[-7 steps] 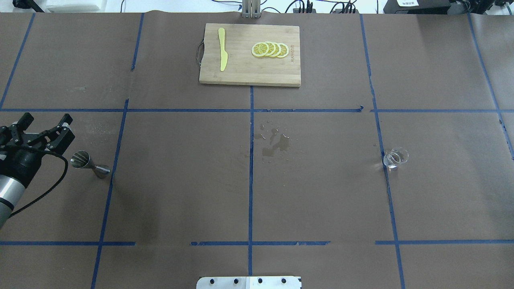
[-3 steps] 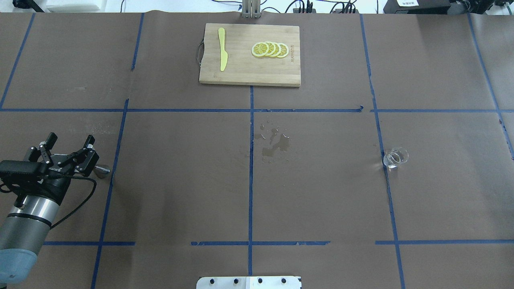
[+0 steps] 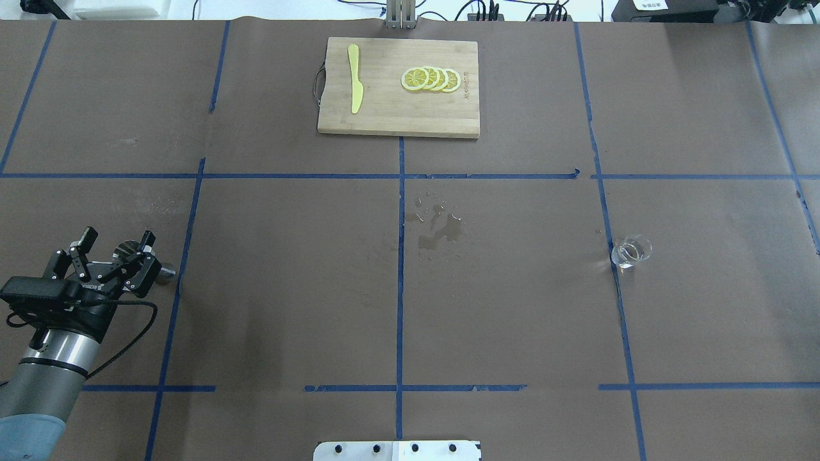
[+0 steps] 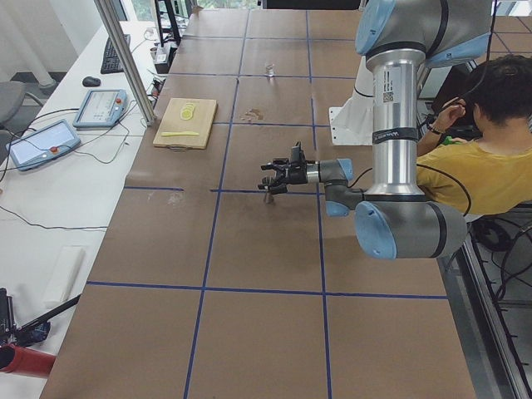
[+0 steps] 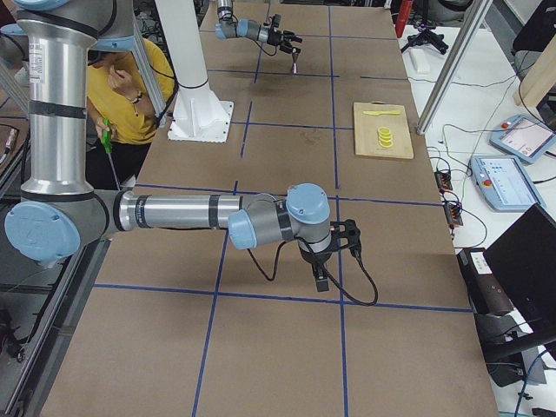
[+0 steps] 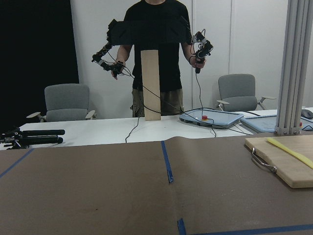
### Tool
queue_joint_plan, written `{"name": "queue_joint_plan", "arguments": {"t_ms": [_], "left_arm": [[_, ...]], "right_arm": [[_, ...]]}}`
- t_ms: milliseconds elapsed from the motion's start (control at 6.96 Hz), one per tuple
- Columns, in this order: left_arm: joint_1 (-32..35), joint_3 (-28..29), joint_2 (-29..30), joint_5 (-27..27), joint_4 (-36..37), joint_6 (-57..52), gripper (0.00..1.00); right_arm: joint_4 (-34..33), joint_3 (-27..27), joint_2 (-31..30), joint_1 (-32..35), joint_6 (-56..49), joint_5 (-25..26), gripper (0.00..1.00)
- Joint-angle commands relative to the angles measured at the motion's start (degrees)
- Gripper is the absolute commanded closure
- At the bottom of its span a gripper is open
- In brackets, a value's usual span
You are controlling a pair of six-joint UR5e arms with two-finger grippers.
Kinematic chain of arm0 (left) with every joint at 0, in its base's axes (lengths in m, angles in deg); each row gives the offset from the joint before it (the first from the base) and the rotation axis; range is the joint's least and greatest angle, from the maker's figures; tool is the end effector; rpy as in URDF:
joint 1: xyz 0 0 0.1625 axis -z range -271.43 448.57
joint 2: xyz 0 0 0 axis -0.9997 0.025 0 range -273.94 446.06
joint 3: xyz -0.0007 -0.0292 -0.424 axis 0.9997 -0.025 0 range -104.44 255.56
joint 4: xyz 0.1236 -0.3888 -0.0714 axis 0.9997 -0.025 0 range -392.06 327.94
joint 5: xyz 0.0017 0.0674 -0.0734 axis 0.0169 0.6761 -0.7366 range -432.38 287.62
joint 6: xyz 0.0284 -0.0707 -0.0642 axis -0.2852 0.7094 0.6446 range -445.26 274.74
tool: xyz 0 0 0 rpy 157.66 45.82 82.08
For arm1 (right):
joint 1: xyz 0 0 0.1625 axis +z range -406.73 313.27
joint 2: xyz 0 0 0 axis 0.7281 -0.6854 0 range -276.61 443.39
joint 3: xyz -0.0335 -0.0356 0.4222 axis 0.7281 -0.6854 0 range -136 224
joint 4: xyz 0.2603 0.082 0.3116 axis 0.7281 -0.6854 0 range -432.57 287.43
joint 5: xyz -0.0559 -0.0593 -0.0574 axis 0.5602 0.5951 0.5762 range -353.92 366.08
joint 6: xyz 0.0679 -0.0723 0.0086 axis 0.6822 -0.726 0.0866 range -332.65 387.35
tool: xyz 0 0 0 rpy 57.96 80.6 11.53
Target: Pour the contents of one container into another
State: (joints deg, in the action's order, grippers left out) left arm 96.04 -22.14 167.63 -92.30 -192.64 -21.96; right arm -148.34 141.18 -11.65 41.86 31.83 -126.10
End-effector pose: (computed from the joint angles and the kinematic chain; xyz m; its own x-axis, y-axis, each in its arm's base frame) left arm 0.3631 -0.2766 0.5060 0.7182 0.0603 -0.6932 0.6680 0.2194 0.7111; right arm 0.0548 -0.4725 0.6139 0.7357 -0.1319 0.6643 -0.0339 0.9725 0.2306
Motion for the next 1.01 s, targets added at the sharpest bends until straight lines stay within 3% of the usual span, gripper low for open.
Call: {"name": "queue_joint_plan", "arguments": {"t_ms": [0,862], "left_arm": [[-1.67,3.21,1.12,1.99,-3.07,0.06,0.0],[-2.2,9.45,4.47,1.91,-3.87,1.3,0.0]], "right_arm": [[0.0,-0.06,-0.06,0.0,0.0,0.0,0.0],[0.0,-0.06,-0.32,0.0,0.0,0.09,0.0]]}}
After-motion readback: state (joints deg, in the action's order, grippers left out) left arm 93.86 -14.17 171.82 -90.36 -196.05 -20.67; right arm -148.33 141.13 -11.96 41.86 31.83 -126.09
